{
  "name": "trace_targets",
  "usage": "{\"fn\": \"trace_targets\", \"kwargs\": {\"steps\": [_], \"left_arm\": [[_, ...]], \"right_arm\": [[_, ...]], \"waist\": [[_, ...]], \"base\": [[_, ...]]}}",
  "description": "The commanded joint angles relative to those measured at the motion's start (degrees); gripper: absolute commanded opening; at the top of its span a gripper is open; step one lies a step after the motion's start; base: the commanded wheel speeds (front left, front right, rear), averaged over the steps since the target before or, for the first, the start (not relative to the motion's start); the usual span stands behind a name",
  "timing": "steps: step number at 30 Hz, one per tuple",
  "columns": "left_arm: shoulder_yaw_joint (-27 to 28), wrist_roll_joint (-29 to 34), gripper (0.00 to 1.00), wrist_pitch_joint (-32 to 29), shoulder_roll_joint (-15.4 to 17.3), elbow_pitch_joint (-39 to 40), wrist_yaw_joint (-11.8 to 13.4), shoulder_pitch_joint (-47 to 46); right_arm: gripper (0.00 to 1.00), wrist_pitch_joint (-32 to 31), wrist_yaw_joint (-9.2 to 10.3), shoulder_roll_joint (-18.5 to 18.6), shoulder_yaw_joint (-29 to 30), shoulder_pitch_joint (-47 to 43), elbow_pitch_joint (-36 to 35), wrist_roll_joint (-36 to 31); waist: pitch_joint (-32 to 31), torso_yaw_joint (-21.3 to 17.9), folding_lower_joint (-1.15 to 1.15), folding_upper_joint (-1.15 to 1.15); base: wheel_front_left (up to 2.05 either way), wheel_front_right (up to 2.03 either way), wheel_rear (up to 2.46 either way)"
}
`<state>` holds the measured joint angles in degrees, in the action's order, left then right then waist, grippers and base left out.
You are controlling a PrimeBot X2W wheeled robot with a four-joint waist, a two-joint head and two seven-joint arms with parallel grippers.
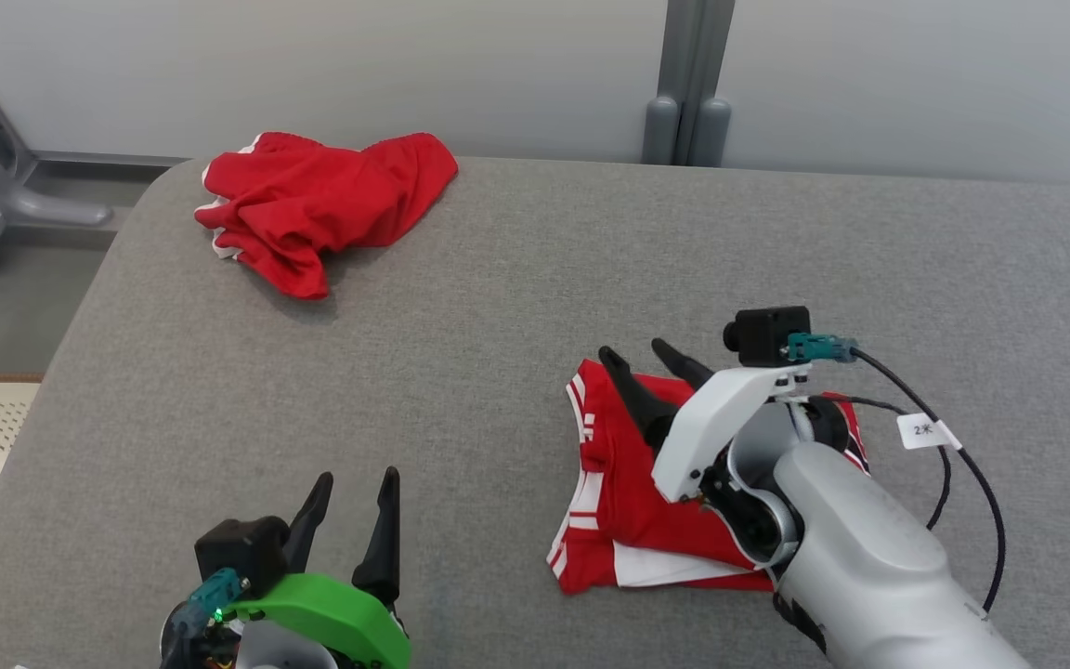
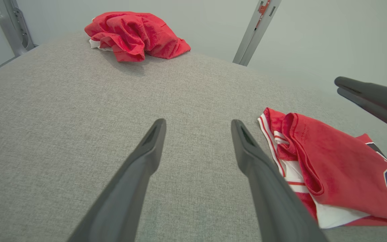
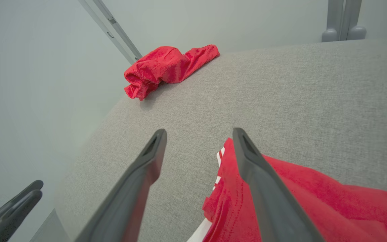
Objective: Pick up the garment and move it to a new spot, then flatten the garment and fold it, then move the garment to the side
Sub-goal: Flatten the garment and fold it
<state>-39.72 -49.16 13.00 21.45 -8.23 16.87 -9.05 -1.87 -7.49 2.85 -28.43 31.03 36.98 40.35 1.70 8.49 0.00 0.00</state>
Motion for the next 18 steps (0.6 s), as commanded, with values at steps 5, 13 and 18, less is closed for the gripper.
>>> {"fn": "trace_targets", "kwargs": {"steps": [5,13,18], "left_arm": [[-0.8,1.3,1.00,0.0,-0.6,-0.5,-0.5,-2.2],[-1.1,1.8,1.00,0.4,-2.1,-2.7,-1.1,-4.2],[0.2,2.1,1.00,1.6,-3.7,-4.8,-1.7,-3.7]], "right_arm": [[1.00,5.3,0.01,3.6,5.2,1.0,2.3,-8.3],[1.00,10.5,0.01,6.4,13.4,-3.6,1.9,-18.1],[1.00,14.2,0.01,5.4,19.9,-8.8,-2.2,-24.6]], "waist": [[-0.9,-2.2,0.00,0.00],[-1.6,-4.8,0.00,0.00],[-2.4,-6.0,0.00,0.00]], "base": [[0.00,0.00,0.00],[0.00,0.00,0.00],[0.00,0.00,0.00]]}}
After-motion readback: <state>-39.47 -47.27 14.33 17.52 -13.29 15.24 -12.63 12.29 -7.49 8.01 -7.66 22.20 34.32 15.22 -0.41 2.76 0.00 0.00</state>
